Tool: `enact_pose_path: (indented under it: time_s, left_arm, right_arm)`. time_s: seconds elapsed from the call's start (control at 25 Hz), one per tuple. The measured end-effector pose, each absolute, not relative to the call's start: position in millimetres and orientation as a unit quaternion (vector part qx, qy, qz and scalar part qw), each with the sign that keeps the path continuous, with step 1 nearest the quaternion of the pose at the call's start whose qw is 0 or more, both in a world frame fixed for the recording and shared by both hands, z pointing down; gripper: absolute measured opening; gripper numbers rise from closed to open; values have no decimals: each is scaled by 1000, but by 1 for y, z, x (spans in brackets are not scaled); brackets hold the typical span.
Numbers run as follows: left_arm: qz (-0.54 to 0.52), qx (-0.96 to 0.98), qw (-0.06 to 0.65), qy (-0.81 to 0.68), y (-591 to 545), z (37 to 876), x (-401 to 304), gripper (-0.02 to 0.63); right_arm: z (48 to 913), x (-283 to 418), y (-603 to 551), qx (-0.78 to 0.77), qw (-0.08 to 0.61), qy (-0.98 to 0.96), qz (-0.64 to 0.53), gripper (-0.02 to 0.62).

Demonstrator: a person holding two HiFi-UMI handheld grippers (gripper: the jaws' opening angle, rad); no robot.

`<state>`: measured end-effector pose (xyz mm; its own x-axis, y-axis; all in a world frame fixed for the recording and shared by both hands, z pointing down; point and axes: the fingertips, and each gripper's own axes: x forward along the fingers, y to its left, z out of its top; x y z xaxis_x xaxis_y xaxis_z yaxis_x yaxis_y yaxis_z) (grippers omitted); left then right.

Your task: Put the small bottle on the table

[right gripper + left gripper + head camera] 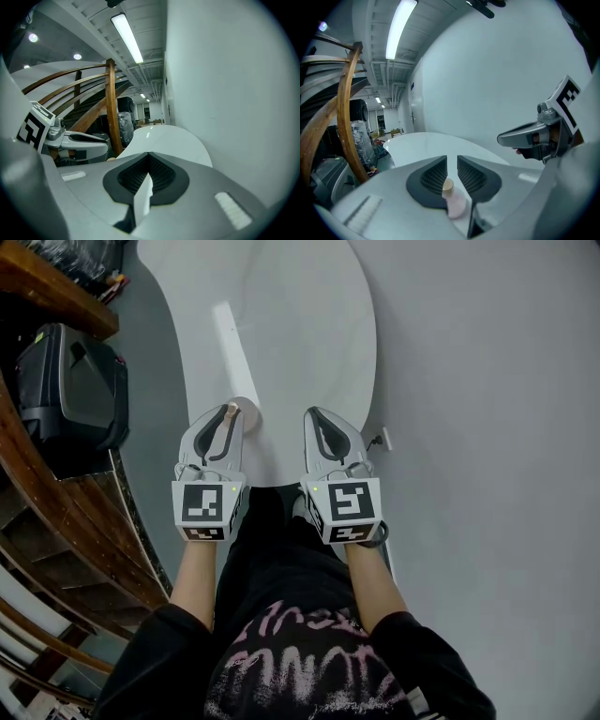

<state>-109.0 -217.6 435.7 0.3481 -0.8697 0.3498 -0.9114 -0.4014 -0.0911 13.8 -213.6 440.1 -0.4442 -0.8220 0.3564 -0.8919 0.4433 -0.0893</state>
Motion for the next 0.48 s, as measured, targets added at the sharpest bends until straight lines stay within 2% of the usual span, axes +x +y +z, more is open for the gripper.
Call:
enact_pose_path:
  time_s: [0.28,0.48]
  left_arm:
    - [167,814,41,-555,-210,422,-105,22]
    - [159,816,44,-554,-199,417,-101,11]
  right_arm:
    - [430,17,-207,502,123,-847,123,11]
    - [423,12,-197,496,117,-853,116,11]
